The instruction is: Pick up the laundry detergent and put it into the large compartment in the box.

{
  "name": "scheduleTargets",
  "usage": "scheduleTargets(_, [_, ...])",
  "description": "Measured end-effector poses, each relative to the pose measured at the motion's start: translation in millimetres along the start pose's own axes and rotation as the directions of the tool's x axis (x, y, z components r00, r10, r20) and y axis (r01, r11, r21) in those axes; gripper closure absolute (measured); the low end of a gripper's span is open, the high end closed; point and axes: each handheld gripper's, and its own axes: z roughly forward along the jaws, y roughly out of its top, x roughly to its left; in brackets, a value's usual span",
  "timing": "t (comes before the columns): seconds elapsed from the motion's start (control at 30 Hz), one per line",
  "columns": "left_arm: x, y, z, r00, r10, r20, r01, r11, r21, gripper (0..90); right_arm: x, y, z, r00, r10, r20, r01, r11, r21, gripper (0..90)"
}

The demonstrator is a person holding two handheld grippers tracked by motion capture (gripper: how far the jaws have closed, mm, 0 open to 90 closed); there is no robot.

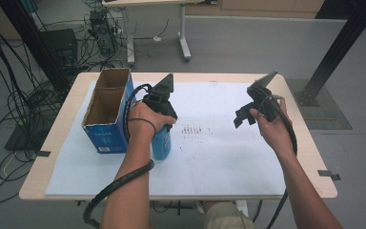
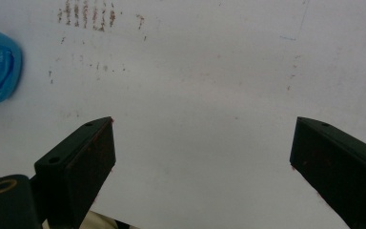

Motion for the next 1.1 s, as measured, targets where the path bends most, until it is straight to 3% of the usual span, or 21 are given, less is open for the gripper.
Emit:
scheduleTargets(0.27, [-2.2,2.2,-45.9,0.9999,0.009,-0.01,-0.009,0.9998,-0.019,38.2,6.2,1.6,2.2,0.9999,-0.011,0.003,0.011,1.0,0.005,8.1])
scheduleTargets(0.7, [4.6,13.1,-146.6,0.9983,-0.007,-0.058,0.004,0.9986,-0.053,38.0,4.9,0.5,-2.8,0.9998,0.004,0.02,-0.004,1.0,0.014,8.2])
scheduleTargets(0.9, [14.4,15.5,-185.1,0.9975,-0.039,-0.059,0.034,0.9955,-0.088,38.0,8.4,-0.9,-5.8,0.9995,0.0,0.032,0.0,1.0,0.011,8.1])
scheduleTargets(1.1, [36.6,17.1,-214.9,0.9958,-0.077,-0.05,0.072,0.9919,-0.105,38.0,10.4,0.1,-9.1,0.9994,0.004,0.035,-0.004,1.0,0.01,8.1])
